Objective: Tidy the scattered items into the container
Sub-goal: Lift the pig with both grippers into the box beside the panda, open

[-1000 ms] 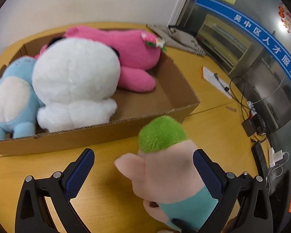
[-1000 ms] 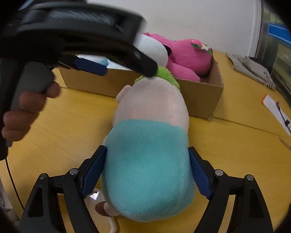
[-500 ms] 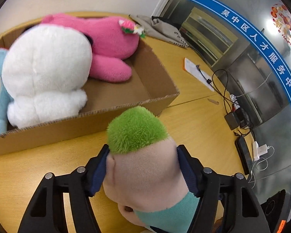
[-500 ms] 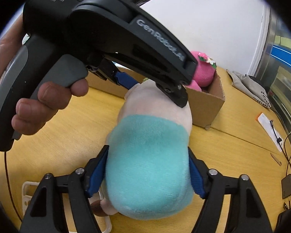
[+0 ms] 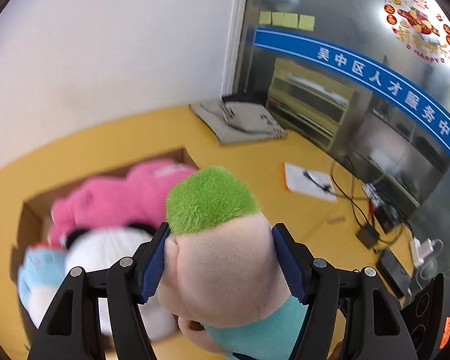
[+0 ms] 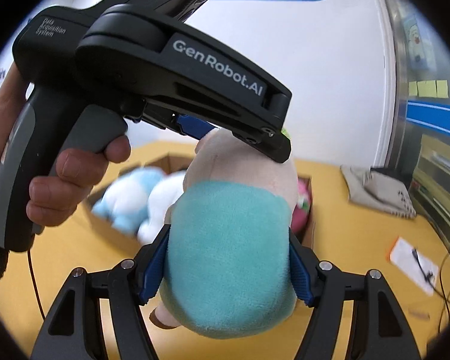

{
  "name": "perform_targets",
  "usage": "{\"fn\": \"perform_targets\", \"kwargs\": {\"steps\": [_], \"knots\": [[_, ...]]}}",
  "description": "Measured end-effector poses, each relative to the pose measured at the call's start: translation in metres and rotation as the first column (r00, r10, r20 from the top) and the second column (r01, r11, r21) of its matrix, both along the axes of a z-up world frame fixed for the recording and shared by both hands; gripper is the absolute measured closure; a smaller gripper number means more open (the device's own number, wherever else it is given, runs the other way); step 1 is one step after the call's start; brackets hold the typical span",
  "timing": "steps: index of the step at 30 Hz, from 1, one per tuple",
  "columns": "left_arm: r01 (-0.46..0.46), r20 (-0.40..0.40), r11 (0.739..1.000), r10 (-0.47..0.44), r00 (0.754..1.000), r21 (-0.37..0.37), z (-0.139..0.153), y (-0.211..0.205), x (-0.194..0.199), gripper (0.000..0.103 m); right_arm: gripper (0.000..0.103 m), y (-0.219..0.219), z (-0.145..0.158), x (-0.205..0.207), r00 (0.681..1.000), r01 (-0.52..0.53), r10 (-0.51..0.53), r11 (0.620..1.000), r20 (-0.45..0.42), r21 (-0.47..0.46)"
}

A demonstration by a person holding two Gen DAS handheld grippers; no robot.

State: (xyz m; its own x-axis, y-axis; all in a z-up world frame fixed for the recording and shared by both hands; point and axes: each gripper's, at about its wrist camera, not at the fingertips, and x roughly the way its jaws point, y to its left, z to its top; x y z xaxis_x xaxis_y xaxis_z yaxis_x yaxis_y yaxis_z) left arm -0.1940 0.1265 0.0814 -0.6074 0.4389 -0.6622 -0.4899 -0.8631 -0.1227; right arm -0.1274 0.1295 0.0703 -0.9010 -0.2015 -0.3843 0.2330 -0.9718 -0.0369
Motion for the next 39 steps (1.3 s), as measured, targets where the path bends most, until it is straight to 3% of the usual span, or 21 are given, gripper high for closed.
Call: {"fn": "perform_targets", "kwargs": {"steps": [4, 8, 16, 18, 20, 23, 25, 29, 32, 39], "knots": [[0.005, 0.016, 1.0, -0.005, 1.0, -0.012, -0.001, 0.003, -0.044, 0.031, 0.034, 0.006, 0.005, -0.035, 1.0, 0.014, -0.014, 1.0, -0.023, -0.008], [0.008, 0.071, 0.999, -0.005, 0.997, -0.041, -0.031, 0.01, -0.077, 0.031, 0.034, 0.011, -0.014, -0.062, 0.999, 0.039, -0.039, 0.999, 0.012, -0.003], [0.092, 0.196, 0.993, -0.075, 0.978, -0.079, -0.096, 0.038, -0.104, 0.026, 0.033, 0.028, -0.068, -0.085, 0.987, 0.086, -0.09, 0.996, 0.133, 0.037], [0.122, 0.209, 0.987, -0.099, 0.973, -0.101, -0.107, 0.046, -0.105, 0.024, 0.028, 0.03, -0.076, -0.086, 0.977, 0.094, -0.102, 0.994, 0.185, 0.052], [0.136, 0.216, 0.98, -0.103, 0.971, -0.145, -0.123, 0.055, -0.109, 0.022, 0.025, 0.036, -0.076, -0.08, 0.972, 0.091, -0.092, 0.996, 0.216, 0.012], [0.131, 0.287, 0.986, -0.097, 0.953, -0.103, -0.143, 0.059, -0.121, 0.017, 0.025, 0.049, -0.056, -0.062, 0.98, 0.088, -0.072, 0.993, 0.183, -0.079], [0.132, 0.285, 0.982, -0.09, 0.954, -0.134, -0.15, 0.067, -0.123, 0.015, 0.026, 0.054, -0.045, -0.063, 0.983, 0.088, -0.071, 0.992, 0.171, -0.089], [0.136, 0.28, 0.973, -0.079, 0.957, -0.189, -0.15, 0.074, -0.122, 0.015, 0.051, 0.045, -0.066, -0.082, 0.954, 0.086, -0.084, 0.996, 0.287, 0.005], [0.141, 0.279, 0.977, -0.093, 0.956, -0.159, -0.142, 0.067, -0.119, 0.015, 0.05, 0.044, -0.072, -0.079, 0.953, 0.089, -0.072, 0.995, 0.294, -0.042], [0.076, 0.193, 0.992, -0.054, 0.98, -0.105, -0.115, 0.042, -0.1, 0.015, 0.05, 0.035, -0.073, -0.07, 0.952, 0.089, -0.074, 0.995, 0.297, -0.037]]}}
